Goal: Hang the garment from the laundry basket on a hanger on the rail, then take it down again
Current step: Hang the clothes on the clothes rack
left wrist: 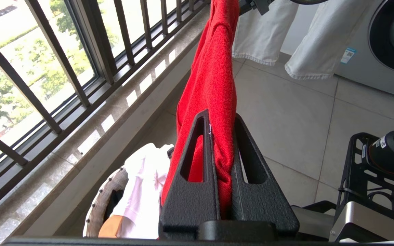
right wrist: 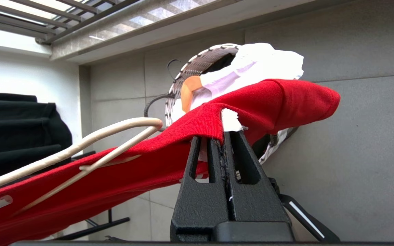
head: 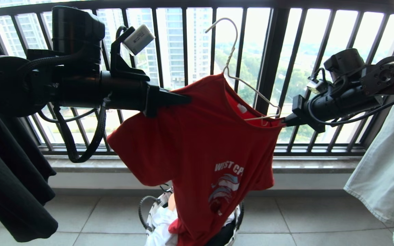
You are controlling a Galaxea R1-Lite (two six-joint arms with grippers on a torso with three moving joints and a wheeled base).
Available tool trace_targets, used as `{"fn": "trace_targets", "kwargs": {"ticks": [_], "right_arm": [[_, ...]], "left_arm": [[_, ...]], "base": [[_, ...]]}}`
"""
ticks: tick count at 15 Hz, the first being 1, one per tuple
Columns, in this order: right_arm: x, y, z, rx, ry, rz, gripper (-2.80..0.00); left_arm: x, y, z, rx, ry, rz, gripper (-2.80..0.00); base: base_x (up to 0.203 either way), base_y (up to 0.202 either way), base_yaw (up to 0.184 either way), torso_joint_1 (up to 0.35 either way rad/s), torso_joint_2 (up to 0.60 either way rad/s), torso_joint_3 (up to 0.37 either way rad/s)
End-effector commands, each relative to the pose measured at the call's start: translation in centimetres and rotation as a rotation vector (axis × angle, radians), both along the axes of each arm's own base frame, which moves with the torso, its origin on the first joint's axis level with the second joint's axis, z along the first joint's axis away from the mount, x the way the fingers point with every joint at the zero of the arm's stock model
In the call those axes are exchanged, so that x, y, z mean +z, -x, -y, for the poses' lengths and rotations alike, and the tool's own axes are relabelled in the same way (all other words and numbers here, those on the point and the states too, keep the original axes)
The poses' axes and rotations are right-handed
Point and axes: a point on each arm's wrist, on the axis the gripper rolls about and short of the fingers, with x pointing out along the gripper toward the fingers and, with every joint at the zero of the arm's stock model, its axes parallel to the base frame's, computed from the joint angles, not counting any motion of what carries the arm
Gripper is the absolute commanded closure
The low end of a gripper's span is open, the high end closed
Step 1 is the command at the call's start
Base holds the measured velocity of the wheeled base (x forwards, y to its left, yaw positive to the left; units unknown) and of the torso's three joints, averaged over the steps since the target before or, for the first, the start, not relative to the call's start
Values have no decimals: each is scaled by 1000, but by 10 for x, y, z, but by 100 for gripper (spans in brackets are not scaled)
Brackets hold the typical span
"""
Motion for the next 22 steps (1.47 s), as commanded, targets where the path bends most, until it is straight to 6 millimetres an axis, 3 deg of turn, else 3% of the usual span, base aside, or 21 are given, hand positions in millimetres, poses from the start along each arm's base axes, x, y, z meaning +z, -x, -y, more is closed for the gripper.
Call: {"fn": "trace_targets", "kwargs": {"ticks": [1,8,17,22], "right_arm": [[3,1,2,-5,-4,6,0],[6,0,12,-32,-5,20,0],[-9,-19,23,-60,-1,-7,0],[1,-12,23,-62,-2,12,0]], "left_arm": [[-12,-7,6,-16,-26,-13,0],[-24,-9,11,-34,-72,16,0],[-14,8,6,-50,-58,36,0],[-27,3,18,-67,-79,10,0]], "base": [[0,0,0,0,0,0],[0,0,0,0,0,0],[0,0,0,0,0,0],[0,0,0,0,0,0]]}}
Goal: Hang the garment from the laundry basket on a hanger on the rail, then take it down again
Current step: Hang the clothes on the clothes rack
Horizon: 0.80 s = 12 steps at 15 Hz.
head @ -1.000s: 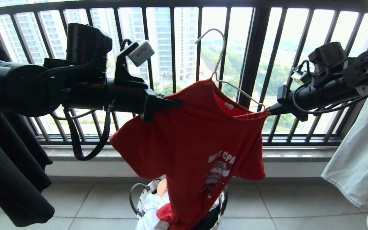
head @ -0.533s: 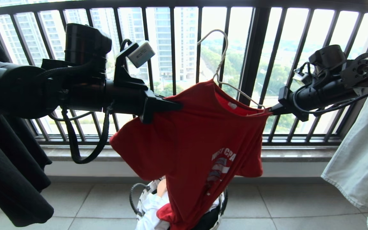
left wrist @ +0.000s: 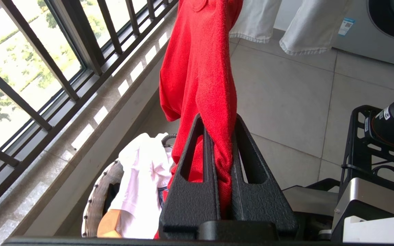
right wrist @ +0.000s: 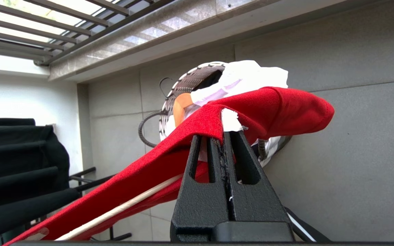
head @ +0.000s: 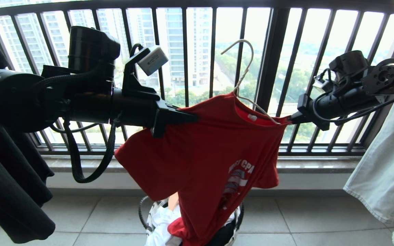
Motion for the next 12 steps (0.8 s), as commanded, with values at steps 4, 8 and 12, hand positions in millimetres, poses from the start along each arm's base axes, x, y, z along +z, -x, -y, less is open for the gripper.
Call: {"fn": "trace_targets", "kwargs": {"ticks": [4,8,12], "right_arm": [[25,19,-8,18,-8,47,0],[60,44,-64,132,20,154,0],[67,59,-107,158,176,248,0]], "left_arm": [[-20,-27,13,70,-23,7,0],[-13,-28,11,142,-7,25,0],[-8,-20,7,147,5,27,0]], "base": [[0,0,0,0,0,0],[0,0,0,0,0,0],[0,0,0,0,0,0]]}}
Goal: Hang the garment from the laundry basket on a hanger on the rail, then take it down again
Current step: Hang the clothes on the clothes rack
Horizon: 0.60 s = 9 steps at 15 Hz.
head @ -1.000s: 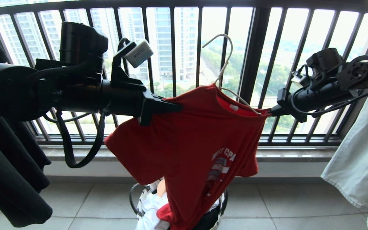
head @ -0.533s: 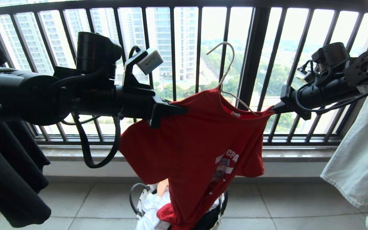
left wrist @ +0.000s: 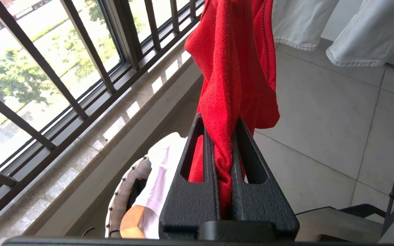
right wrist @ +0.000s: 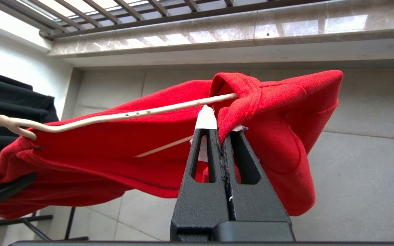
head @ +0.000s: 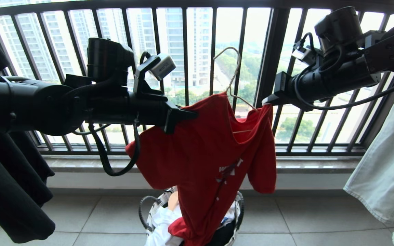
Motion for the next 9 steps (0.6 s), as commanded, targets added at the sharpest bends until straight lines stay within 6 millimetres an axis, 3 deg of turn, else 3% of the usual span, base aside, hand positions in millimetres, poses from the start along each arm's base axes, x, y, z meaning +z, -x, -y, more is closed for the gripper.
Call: {"fn": "trace_targets", "kwargs": {"ticks": [1,3,9], "right_arm": [[10,13,-12,37,32,48,0],[15,18,-9,40,91,90,0],[7,4,35,-79,208,78,0]], "left_arm": [[5,5,-3,-2,10,6,0],[5,6,-3,-2,11,6,0],[24,25,-26,41,60,12,0]], "base": [[0,0,0,0,0,0],[0,0,0,0,0,0],[0,0,0,0,0,0]]}}
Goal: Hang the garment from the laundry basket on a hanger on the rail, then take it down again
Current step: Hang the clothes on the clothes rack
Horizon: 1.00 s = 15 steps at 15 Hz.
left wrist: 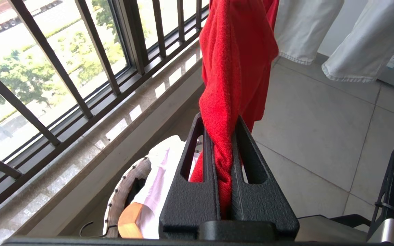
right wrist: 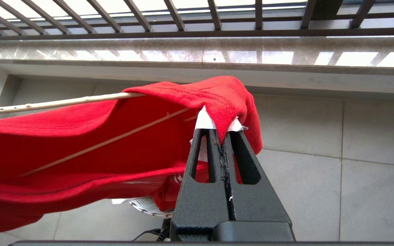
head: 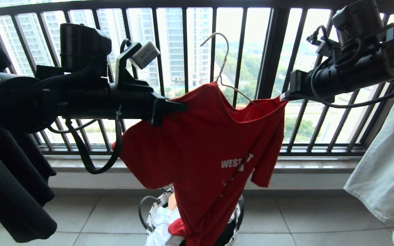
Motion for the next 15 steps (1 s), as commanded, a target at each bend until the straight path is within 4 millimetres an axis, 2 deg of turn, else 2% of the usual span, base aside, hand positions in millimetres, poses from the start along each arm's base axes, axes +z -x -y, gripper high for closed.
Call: {"fn": "trace_targets", "kwargs": {"ticks": [1,5,15], "right_arm": [[-3,-4,14,-21,38,-2,0],[-4,-8,20,-8,119,21,0],[5,-3,-5,80,234,125,0]], "left_arm": [[10,12,-7,-2,14,24,0],[8,17,-6,-58,28,-4,0],[-2,15,10,-100,15,-41,0]], "base": [[0,0,0,0,0,0],[0,0,0,0,0,0],[0,0,0,0,0,0]]}}
